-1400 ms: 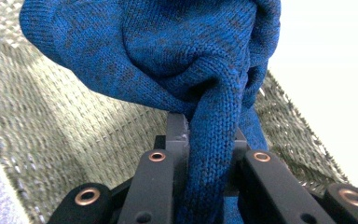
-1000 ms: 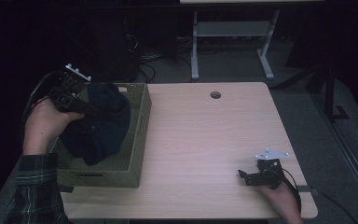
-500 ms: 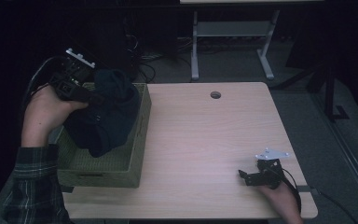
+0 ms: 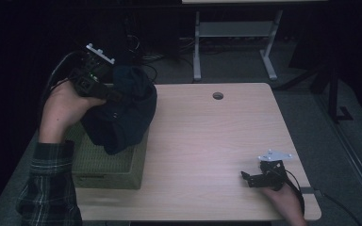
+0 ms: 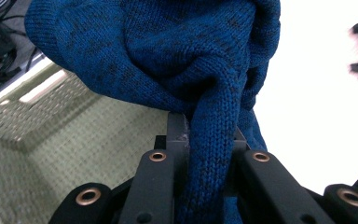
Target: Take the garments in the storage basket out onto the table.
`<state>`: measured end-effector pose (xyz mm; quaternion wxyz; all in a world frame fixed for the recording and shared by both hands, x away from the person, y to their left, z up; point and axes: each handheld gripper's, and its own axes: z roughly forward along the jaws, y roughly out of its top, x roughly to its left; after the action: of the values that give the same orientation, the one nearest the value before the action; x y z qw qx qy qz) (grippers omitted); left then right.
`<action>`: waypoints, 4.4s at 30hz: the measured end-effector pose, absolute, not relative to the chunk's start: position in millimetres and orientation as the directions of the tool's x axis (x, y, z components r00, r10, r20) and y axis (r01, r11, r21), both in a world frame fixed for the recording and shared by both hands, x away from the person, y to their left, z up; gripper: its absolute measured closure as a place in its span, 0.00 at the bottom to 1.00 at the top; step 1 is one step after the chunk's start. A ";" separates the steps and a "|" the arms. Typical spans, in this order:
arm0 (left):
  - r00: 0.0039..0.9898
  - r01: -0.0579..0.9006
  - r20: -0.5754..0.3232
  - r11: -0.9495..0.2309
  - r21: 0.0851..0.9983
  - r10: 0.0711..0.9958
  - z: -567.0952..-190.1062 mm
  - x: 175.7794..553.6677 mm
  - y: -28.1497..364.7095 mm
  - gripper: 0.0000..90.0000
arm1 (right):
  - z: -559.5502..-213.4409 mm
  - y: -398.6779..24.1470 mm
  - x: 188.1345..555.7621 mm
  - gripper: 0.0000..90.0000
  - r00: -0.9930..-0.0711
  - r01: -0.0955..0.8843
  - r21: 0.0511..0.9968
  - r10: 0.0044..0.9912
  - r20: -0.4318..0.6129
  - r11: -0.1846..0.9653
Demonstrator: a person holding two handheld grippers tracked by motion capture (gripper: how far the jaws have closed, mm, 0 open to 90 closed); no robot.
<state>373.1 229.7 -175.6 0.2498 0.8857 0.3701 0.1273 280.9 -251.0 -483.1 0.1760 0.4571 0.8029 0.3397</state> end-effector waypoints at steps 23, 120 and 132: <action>0.786 0.511 0.035 -0.680 0.526 0.618 -190.3 380.7 152.8 0.88 | -482.9 -250.8 280.7 0.04 -0.518 0.617 0.706 0.855 0.031 0.348; 0.853 0.500 -0.122 -0.729 0.467 0.507 -430.7 453.6 -32.2 0.67 | -483.2 -250.8 280.7 0.04 -0.518 0.616 0.707 0.855 0.032 0.347; 0.846 0.483 -0.068 -0.707 0.516 0.528 -400.0 448.6 -15.6 0.40 | -483.3 -250.9 280.9 0.04 -0.519 0.612 0.709 0.854 0.026 0.350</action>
<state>448.6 -15.6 -400.0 0.2668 0.9230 0.2740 0.0422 280.9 -250.9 -483.3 0.1778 0.4570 0.8021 0.3408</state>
